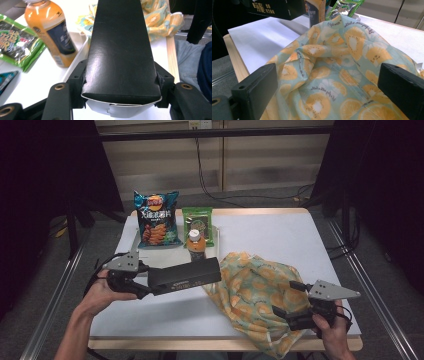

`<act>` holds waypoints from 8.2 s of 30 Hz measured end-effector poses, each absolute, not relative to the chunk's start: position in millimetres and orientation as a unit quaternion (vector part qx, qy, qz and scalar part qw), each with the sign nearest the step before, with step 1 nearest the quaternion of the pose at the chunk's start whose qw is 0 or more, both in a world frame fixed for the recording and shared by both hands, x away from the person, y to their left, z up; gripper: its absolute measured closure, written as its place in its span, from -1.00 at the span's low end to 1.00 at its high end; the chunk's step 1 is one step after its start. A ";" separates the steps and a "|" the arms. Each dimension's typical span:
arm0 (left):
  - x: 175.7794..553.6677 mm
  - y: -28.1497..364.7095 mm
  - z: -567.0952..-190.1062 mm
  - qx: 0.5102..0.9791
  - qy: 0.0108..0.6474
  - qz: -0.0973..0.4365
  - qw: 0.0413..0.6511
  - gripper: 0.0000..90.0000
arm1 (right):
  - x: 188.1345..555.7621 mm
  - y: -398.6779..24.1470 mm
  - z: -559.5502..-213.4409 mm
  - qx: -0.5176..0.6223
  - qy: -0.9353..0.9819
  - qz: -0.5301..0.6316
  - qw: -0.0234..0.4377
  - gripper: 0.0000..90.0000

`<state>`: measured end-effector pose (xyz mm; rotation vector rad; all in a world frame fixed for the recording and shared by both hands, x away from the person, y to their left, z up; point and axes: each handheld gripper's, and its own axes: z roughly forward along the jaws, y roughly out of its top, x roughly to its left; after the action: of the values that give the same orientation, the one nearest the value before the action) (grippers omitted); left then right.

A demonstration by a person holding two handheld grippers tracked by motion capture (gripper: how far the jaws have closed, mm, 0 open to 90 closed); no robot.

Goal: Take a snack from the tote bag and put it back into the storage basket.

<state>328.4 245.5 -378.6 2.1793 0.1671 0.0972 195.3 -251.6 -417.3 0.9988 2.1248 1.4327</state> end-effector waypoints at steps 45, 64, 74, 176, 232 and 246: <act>396.2 323.0 -379.9 0.874 0.178 0.069 0.447 -0.05 | 194.3 -250.4 -419.5 0.340 0.752 0.531 0.193 -0.95; 418.3 322.0 -399.5 0.887 0.200 0.060 0.412 -0.05 | 193.1 -250.3 -419.9 0.338 0.753 0.531 0.190 -0.95; 426.9 314.6 -410.0 0.893 0.205 0.056 0.397 -0.05 | 193.3 -251.4 -420.7 0.337 0.755 0.530 0.188 -0.95; 483.2 250.9 -435.7 0.816 0.406 0.080 0.403 1.00 | 194.8 -247.1 -427.2 0.332 0.766 0.526 0.162 -0.96; 429.1 280.0 -412.6 0.795 0.391 0.150 0.438 -0.70 | 196.4 -251.6 -421.9 0.339 0.758 0.529 0.174 -0.96; 379.0 300.7 -391.3 0.783 0.390 0.175 0.453 -0.94 | 196.1 -262.9 -417.4 0.359 0.740 0.535 0.191 -0.97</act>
<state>379.0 300.7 -391.3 1.9327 0.9626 0.4332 196.1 -262.9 -417.4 1.0092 2.0787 1.5031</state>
